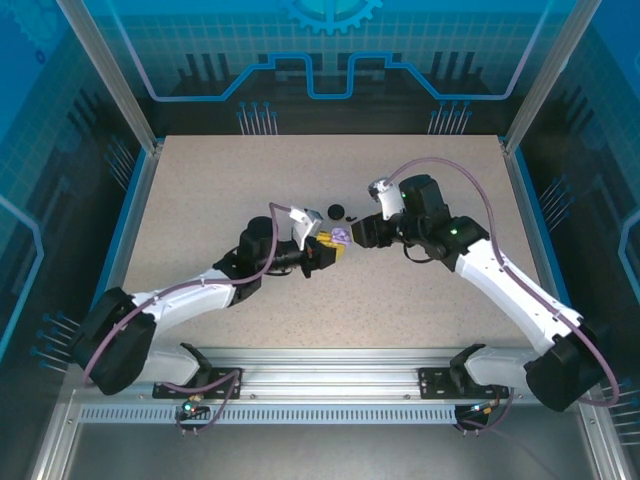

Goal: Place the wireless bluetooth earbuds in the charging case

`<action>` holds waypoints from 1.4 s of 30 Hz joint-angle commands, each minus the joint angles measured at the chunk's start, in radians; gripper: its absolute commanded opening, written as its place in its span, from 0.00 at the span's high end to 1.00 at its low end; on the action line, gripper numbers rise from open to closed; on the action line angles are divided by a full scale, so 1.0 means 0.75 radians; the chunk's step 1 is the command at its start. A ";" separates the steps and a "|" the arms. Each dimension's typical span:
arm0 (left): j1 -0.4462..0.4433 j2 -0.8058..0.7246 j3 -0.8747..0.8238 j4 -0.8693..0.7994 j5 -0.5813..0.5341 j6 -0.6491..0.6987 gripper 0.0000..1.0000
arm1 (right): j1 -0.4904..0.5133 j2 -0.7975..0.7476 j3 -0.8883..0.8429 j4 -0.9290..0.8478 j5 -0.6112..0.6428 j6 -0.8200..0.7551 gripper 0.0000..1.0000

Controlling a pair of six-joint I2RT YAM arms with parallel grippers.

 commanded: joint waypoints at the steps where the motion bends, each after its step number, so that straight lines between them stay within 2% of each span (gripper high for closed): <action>1: -0.008 0.064 0.037 -0.035 0.058 -0.049 0.92 | -0.021 0.045 -0.017 -0.055 0.017 0.032 0.46; 13: -0.007 0.395 0.227 -0.338 0.050 -0.344 0.92 | -0.036 0.352 -0.064 -0.032 -0.002 0.042 0.46; 23: -0.006 0.606 0.435 -0.679 0.056 -0.411 0.92 | -0.062 0.469 -0.068 -0.052 0.083 0.067 0.47; 26: -0.007 0.605 0.432 -0.683 0.034 -0.404 0.92 | -0.073 0.495 -0.074 -0.052 0.080 0.070 0.47; 33: -0.004 0.563 0.394 -0.643 0.029 -0.407 0.92 | -0.097 0.474 -0.121 -0.064 0.223 0.133 0.49; 38: 0.023 0.452 0.309 -0.549 0.021 -0.423 0.92 | -0.132 0.421 -0.118 -0.189 0.441 0.197 0.49; 42: 0.037 0.319 0.204 -0.446 -0.025 -0.422 0.92 | -0.207 0.427 -0.130 -0.236 0.453 0.237 0.51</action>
